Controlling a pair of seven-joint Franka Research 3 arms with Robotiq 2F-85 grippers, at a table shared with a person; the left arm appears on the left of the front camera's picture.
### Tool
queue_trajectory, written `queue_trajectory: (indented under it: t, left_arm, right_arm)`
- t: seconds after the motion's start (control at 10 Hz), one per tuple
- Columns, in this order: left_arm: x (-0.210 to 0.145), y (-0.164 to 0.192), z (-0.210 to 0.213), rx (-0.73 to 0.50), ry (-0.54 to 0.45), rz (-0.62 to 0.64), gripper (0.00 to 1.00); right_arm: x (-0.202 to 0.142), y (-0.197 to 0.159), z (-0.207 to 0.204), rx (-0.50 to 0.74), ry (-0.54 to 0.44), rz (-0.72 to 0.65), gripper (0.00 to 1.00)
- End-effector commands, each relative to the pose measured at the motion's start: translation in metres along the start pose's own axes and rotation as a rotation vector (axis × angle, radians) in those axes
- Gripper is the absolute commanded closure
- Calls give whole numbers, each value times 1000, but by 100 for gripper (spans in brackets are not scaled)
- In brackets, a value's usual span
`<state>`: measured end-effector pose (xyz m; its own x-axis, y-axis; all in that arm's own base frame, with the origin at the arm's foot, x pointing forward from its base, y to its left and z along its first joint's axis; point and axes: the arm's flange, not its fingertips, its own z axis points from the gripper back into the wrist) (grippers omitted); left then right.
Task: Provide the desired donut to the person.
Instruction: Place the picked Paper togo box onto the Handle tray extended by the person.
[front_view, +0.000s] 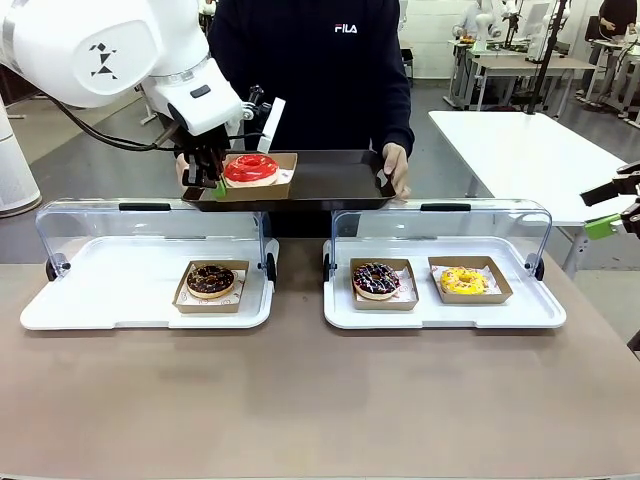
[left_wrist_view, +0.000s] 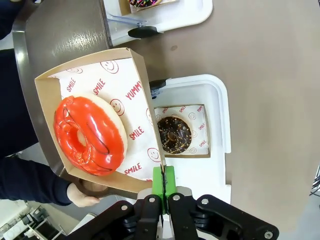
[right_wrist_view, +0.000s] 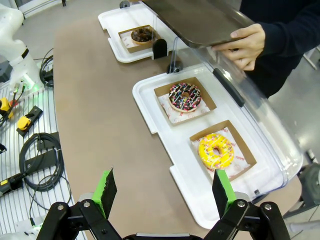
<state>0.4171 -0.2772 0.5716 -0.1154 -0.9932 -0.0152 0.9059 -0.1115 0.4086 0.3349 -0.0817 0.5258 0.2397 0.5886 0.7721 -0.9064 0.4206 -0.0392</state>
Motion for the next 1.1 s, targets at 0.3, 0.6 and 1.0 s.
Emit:
queue_trajectory:
  t: [0.3, 0.6, 1.0]
  left_arm:
    - [-15, 78, -58, -38, 12, -26, 99]
    - [-20, 82, -58, -13, 39, -35, 99]
    - [-28, 85, -72, -54, 54, -8, 40]
  right_arm:
    - [0, -2, -1, 5, -26, 12, 0]
    - [0, -2, -1, 5, -26, 12, 0]
    - [0, -2, -1, 5, -26, 12, 0]
